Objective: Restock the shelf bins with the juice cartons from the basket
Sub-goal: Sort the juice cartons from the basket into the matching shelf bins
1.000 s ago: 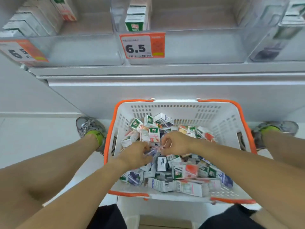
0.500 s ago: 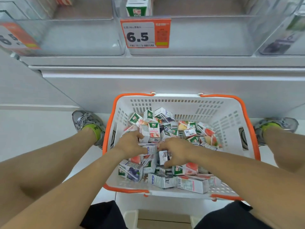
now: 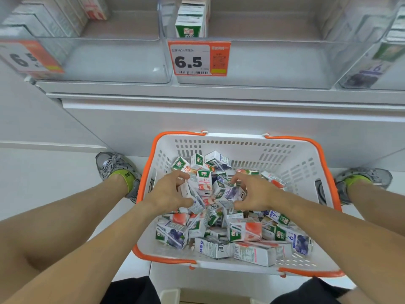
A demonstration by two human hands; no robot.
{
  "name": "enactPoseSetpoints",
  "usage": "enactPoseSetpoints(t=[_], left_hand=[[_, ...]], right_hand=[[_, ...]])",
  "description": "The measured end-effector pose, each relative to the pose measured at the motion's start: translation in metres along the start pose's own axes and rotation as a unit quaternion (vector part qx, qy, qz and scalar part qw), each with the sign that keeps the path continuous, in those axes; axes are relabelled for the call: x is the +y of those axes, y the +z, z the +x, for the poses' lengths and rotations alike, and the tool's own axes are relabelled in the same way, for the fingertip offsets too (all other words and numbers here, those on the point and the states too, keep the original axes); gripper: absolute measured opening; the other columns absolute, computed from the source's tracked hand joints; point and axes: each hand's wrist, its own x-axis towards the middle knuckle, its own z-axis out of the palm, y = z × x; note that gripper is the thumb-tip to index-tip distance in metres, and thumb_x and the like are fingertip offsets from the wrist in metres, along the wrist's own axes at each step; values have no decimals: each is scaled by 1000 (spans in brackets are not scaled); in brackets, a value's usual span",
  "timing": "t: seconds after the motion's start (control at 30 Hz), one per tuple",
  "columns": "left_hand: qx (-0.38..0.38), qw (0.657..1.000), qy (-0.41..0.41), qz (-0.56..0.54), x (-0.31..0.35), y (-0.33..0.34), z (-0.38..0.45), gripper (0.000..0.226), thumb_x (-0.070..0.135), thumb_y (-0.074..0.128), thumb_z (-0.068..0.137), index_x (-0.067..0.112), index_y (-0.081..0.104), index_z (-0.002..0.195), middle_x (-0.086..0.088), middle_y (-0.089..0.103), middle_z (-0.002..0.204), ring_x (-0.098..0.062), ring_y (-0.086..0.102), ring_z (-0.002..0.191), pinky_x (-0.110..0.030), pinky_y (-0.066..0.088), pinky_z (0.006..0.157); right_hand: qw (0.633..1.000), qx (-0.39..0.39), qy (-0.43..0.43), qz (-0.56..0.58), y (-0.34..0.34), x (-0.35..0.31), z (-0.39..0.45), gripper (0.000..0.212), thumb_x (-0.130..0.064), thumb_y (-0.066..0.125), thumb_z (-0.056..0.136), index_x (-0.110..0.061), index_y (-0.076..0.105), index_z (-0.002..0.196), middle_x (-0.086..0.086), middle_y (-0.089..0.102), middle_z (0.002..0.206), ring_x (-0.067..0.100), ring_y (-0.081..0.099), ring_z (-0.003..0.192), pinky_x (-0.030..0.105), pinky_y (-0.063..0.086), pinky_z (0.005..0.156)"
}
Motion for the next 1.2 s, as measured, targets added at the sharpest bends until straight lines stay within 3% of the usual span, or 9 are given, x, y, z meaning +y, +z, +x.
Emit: enactPoseSetpoints(t=[0.2, 0.37, 0.43, 0.53, 0.67, 0.77, 0.93, 1.03, 1.2], left_hand=[[11, 999, 5, -32, -5, 2, -1, 60, 23, 94, 63, 23, 62, 115, 2, 63, 116, -16, 63, 105, -35, 57, 87], [8, 1000, 14, 4, 4, 3, -6, 58, 38, 86, 72, 34, 56, 120, 3, 58, 97, -10, 60, 79, -20, 46, 65], [9, 1000, 19, -20, 7, 3, -5, 40, 39, 79, 79, 34, 63, 115, 3, 60, 98, -11, 60, 85, -23, 49, 76], [11, 994, -9, -108, 15, 2, -3, 20, 30, 73, 87, 26, 72, 107, 6, 61, 107, -16, 61, 108, -37, 53, 97], [26, 976, -34, -214, 22, 2, 0, 14, 25, 62, 96, 26, 72, 106, -2, 64, 114, -23, 70, 95, -31, 59, 83], [84, 958, -63, -268, 29, 0, 1, 19, 22, 54, 100, 14, 71, 103, -6, 72, 97, -19, 68, 75, -29, 55, 63], [56, 941, -76, -326, 35, -13, -2, 34, 34, 51, 99, 9, 69, 112, -17, 71, 85, -21, 58, 60, -31, 32, 50], [23, 933, -59, -354, 45, -16, -9, 36, 38, 49, 101, 12, 70, 114, -21, 73, 100, -23, 58, 66, -30, 31, 52], [7, 919, -63, -388, 60, -21, -13, 34, 41, 55, 98, 15, 70, 115, -16, 75, 103, -25, 62, 75, -29, 38, 58]], right_hand=[[995, -69, 42, -59, 13, -5, 0, 62, -46, 68, 85, -27, 44, 139, -1, 56, 96, 21, 54, 92, 29, 42, 78], [993, -73, 63, -61, 12, -10, 2, 60, -54, 65, 87, -26, 47, 137, 4, 63, 120, 23, 60, 104, 30, 45, 83], [994, -75, 73, -37, 7, -14, 3, 56, -52, 64, 89, -27, 51, 137, 5, 60, 126, 24, 61, 106, 32, 48, 87], [993, -66, 89, 45, -8, -22, 2, 51, -48, 62, 92, -23, 54, 136, 6, 67, 111, 21, 72, 85, 34, 56, 81], [946, -9, 133, 296, -28, -37, -3, 55, -34, 66, 94, -8, 45, 137, 9, 66, 98, 21, 71, 65, 29, 56, 55], [871, -11, 126, 474, -37, -54, -6, 63, -21, 73, 90, 2, 43, 140, 16, 57, 129, 29, 75, 80, 28, 60, 66], [828, 2, 80, 555, -30, -70, -4, 69, 5, 80, 76, 2, 44, 135, 24, 63, 118, 32, 73, 93, 37, 61, 82], [835, 46, 51, 546, -28, -72, -4, 62, 10, 81, 71, -6, 50, 122, 22, 68, 112, 35, 72, 94, 38, 61, 78], [919, 136, -9, 370, -33, -76, -13, 61, -11, 94, 62, -22, 55, 108, -3, 68, 110, 20, 70, 92, 18, 58, 67]])
